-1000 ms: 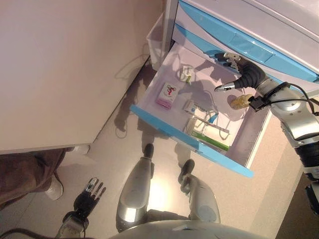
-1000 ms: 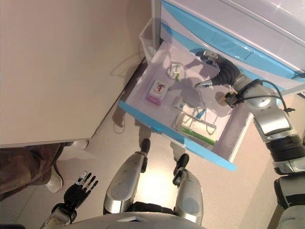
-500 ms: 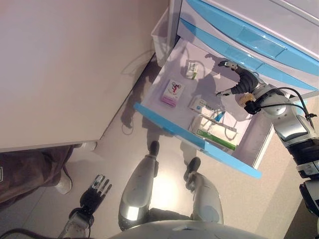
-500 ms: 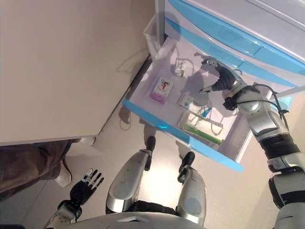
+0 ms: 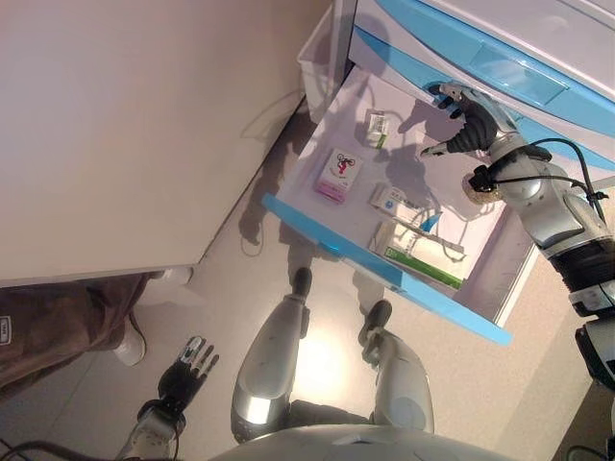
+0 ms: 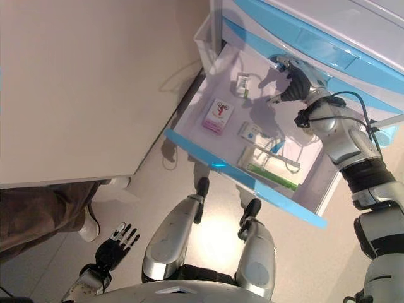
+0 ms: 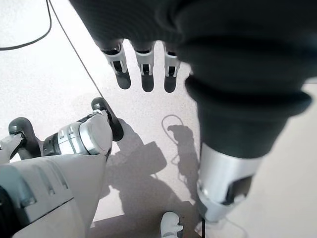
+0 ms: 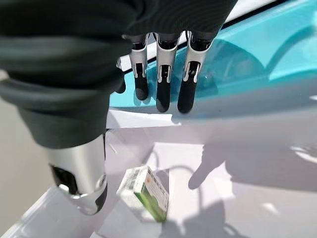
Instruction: Open the drawer and pick up the medicine
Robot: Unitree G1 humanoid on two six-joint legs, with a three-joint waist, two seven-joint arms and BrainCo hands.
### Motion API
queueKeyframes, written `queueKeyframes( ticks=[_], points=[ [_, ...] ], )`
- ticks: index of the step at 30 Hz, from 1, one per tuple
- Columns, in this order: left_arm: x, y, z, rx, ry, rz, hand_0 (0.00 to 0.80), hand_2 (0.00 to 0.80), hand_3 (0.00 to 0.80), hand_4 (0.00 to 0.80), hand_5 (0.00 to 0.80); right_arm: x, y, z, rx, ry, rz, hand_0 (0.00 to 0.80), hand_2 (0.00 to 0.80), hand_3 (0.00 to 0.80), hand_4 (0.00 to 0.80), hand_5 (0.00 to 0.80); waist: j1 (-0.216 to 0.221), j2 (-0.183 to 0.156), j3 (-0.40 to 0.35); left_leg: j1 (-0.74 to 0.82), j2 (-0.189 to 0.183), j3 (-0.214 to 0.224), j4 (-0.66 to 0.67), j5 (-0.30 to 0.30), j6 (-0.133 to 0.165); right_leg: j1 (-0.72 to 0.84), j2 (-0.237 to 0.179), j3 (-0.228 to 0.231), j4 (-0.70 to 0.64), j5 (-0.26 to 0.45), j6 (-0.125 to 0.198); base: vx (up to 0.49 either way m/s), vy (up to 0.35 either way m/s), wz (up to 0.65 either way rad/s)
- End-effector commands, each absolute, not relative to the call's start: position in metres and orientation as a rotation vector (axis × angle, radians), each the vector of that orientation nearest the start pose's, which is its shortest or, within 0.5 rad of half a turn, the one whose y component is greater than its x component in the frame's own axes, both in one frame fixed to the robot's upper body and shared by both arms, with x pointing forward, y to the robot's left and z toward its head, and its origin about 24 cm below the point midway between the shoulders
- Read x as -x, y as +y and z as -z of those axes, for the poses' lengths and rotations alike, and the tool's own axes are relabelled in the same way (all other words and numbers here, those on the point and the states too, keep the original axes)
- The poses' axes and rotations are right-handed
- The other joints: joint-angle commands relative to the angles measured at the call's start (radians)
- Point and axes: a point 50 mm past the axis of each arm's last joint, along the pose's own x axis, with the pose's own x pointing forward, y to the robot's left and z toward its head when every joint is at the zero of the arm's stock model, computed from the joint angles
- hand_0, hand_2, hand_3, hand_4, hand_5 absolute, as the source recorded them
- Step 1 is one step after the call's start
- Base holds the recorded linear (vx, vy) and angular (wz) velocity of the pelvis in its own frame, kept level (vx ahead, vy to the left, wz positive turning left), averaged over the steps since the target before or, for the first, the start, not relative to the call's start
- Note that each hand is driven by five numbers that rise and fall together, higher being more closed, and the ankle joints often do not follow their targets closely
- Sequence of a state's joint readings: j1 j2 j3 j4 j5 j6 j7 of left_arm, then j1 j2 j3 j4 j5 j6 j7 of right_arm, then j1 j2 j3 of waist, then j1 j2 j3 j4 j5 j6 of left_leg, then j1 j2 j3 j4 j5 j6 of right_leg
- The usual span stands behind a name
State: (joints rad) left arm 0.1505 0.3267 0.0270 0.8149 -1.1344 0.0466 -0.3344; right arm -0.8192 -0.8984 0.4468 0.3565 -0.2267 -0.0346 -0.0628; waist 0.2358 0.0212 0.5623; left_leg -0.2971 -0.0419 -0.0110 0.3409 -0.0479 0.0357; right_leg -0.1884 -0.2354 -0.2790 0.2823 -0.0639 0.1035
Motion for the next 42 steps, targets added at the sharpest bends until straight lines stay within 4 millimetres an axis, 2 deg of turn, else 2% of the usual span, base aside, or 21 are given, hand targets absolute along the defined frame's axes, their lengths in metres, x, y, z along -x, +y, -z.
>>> queueKeyframes(
  ticks=[1,7,18,25,31,32,33,42],
  points=[
    [-0.102,0.26,0.121,0.804,0.711,-0.333,0.0,0.0,0.0,0.0,0.0,-0.358,-0.229,-0.274,1.335,-0.497,0.092,0.0,0.0,0.0,0.0,0.0,0.037,0.033,-0.042,-0.002,-0.015,0.007,-0.014,-0.012,0.013,-0.048,-0.012,0.0,0.137,-0.02,-0.019,0.024,0.009,0.08],
    [-0.102,0.262,0.119,0.788,0.706,-0.324,0.0,0.0,0.0,0.0,0.0,-0.364,-0.227,-0.282,1.386,-0.496,0.125,0.0,0.0,0.0,0.0,0.0,0.056,0.042,-0.042,-0.023,-0.024,-0.008,0.008,-0.018,0.014,-0.059,-0.016,-0.002,0.147,-0.025,-0.023,0.021,0.009,0.07],
    [-0.099,0.258,0.119,0.783,0.711,-0.307,0.0,0.0,0.0,0.0,0.0,-0.374,-0.225,-0.283,1.547,-0.476,0.156,0.0,0.0,0.0,0.0,0.0,0.084,0.066,-0.042,-0.048,-0.038,-0.019,0.027,-0.02,0.016,-0.078,-0.028,-0.014,0.165,-0.032,-0.029,0.012,0.011,0.04],
    [-0.099,0.257,0.117,0.782,0.7,-0.295,0.0,0.0,0.0,0.0,0.0,-0.373,-0.225,-0.29,1.738,-0.588,0.285,0.0,0.0,0.0,0.0,0.0,0.095,0.078,-0.042,-0.065,-0.041,-0.022,0.034,-0.02,0.017,-0.093,-0.031,-0.016,0.172,-0.029,-0.026,0.006,0.009,0.06],
    [-0.103,0.259,0.114,0.778,0.68,-0.287,0.0,0.0,0.0,0.0,0.0,-0.376,-0.225,-0.294,1.853,-0.59,0.321,0.0,0.0,0.0,0.0,0.0,0.105,0.08,-0.042,-0.076,-0.045,-0.025,0.035,-0.018,0.019,-0.101,-0.031,-0.018,0.167,-0.024,-0.023,-0.001,-0.002,0.02],
    [-0.103,0.259,0.114,0.779,0.679,-0.285,0.0,0.0,0.0,0.0,0.0,-0.376,-0.225,-0.294,1.867,-0.582,0.325,0.0,0.0,0.0,0.0,0.0,0.106,0.081,-0.042,-0.077,-0.045,-0.024,0.035,-0.018,0.019,-0.101,-0.032,-0.019,0.168,-0.024,-0.023,0.064,-0.019,0.0],
    [-0.101,0.26,0.114,0.777,0.683,-0.285,0.0,0.0,0.0,0.0,0.0,-0.377,-0.227,-0.293,1.889,-0.569,0.329,0.0,0.0,0.0,0.0,0.0,0.108,0.082,-0.042,-0.062,-0.045,-0.025,0.041,-0.045,0.014,-0.092,-0.034,-0.009,0.181,-0.048,-0.012,0.063,-0.014,0.0],
    [-0.099,0.261,0.114,0.783,0.687,-0.294,0.0,0.0,0.0,0.0,0.0,-0.383,-0.251,-0.277,1.893,-0.396,0.333,0.0,0.0,0.0,0.0,0.0,0.114,0.098,-0.042,-0.074,-0.045,-0.021,0.042,-0.042,0.014,-0.111,-0.039,-0.012,0.195,-0.049,-0.014,0.005,0.002,0.01]
  ],
)
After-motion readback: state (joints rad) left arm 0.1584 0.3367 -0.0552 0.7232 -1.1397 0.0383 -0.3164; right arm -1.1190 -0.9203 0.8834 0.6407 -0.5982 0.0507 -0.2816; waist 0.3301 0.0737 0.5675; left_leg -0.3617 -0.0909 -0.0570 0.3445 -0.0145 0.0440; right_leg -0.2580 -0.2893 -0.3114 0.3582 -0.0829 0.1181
